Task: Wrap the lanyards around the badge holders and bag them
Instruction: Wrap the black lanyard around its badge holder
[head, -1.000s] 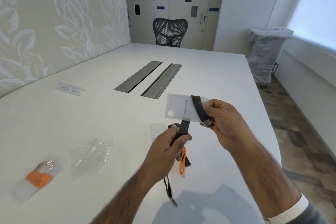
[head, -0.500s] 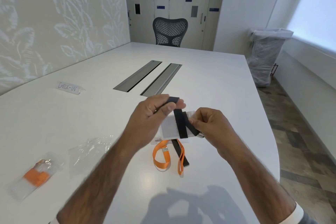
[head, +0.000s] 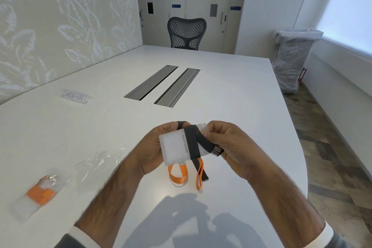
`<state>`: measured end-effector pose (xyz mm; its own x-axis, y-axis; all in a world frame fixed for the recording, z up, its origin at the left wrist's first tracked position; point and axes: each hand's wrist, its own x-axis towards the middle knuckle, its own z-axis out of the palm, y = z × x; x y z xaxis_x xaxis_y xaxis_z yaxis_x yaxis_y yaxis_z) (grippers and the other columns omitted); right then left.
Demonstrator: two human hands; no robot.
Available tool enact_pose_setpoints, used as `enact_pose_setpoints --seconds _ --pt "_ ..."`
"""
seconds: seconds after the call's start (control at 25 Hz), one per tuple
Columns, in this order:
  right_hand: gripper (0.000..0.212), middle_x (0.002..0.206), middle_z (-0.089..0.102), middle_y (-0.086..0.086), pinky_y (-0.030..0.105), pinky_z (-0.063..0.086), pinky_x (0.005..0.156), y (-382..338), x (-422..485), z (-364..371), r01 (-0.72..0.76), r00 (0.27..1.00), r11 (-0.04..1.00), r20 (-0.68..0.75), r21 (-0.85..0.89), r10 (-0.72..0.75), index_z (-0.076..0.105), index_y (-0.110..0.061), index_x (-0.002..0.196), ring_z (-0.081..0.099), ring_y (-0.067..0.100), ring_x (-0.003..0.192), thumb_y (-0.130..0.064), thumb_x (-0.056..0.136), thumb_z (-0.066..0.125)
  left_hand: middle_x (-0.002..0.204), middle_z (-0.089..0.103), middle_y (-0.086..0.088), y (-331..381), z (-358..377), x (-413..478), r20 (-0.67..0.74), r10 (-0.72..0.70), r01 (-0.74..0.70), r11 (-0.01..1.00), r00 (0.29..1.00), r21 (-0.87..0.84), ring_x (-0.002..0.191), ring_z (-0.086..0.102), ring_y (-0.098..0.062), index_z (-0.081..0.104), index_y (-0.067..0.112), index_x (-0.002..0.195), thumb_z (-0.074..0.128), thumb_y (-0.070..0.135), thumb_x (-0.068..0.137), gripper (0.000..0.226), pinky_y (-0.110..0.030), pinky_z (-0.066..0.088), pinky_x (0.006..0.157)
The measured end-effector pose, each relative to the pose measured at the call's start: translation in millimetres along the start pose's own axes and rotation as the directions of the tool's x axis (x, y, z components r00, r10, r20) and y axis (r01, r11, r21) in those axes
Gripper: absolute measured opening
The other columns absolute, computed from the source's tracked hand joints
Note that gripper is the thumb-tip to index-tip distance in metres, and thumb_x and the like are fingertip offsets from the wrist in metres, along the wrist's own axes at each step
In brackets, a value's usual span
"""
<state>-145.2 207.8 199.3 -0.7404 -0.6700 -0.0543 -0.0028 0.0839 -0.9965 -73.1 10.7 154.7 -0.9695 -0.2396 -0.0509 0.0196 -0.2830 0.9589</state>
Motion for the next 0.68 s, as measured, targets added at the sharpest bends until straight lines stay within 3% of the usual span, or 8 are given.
enact_pose_setpoints --seconds 0.08,0.16,0.2,0.32,0.52,0.68 --pt "0.019 0.087 0.069 0.007 0.024 0.052 0.067 3 1 5 -0.035 0.999 0.996 -0.019 0.08 0.037 0.065 -0.009 0.085 0.061 0.017 0.081 -0.009 0.101 0.056 0.085 0.08 -0.006 -10 3 -2 -0.048 -0.049 0.042 0.989 0.998 -0.142 0.08 0.075 -0.018 0.085 0.019 0.083 0.047 0.021 0.106 0.045 -0.029 0.063 0.066" --pt "0.021 0.085 0.068 0.008 0.033 0.056 0.077 4 3 7 -0.042 0.997 0.984 -0.056 0.176 0.053 0.064 -0.008 0.084 0.061 0.019 0.084 -0.008 0.102 0.054 0.112 0.074 -0.023 -22 8 -2 -0.02 0.033 -0.036 0.985 0.999 -0.167 0.105 0.071 -0.032 0.077 0.006 0.114 0.064 0.028 0.097 0.03 -0.04 0.061 0.09" --pt "0.022 0.084 0.068 0.009 0.039 0.056 0.084 4 5 7 -0.031 0.995 0.974 -0.082 0.226 0.05 0.064 -0.008 0.082 0.061 0.02 0.084 -0.007 0.101 0.053 0.119 0.07 -0.027 -28 12 -5 0.033 0.089 -0.084 0.985 0.995 -0.149 0.107 0.07 -0.034 0.068 0.004 0.127 0.068 0.031 0.092 0.044 -0.044 0.058 0.098" --pt "0.018 0.082 0.069 0.013 0.043 0.056 0.085 4 13 5 0.039 0.97 0.985 -0.242 0.168 0.003 0.067 -0.007 0.084 0.062 0.022 0.08 -0.008 0.099 0.057 0.099 0.073 -0.02 -40 25 -8 0.022 0.112 -0.11 0.99 0.993 -0.084 0.087 0.071 -0.024 0.073 0.008 0.111 0.067 0.024 0.095 0.023 -0.041 0.054 0.104" --pt "0.023 0.071 0.052 0.011 0.022 0.042 0.054 19 23 1 0.121 0.871 0.991 -0.484 0.049 -0.083 0.058 0.002 0.077 0.043 0.018 0.063 -0.011 0.095 0.066 0.086 0.074 -0.012 -44 43 -25 0.016 0.066 -0.068 0.986 0.998 0.153 0.078 0.068 -0.023 0.075 0.003 0.106 0.061 0.014 0.1 0.018 -0.026 0.054 0.071" --pt "0.025 0.066 0.049 0.005 0.036 0.041 0.062 36 27 -1 0.063 0.823 0.993 -0.557 -0.103 -0.11 0.055 0.002 0.074 0.041 0.018 0.066 -0.01 0.094 0.063 0.089 0.074 0.009 -31 47 -30 -0.028 0.17 -0.15 0.924 0.985 0.351 0.074 0.064 -0.009 0.081 0.012 0.098 0.067 0.02 0.098 0.016 -0.023 0.051 0.073"
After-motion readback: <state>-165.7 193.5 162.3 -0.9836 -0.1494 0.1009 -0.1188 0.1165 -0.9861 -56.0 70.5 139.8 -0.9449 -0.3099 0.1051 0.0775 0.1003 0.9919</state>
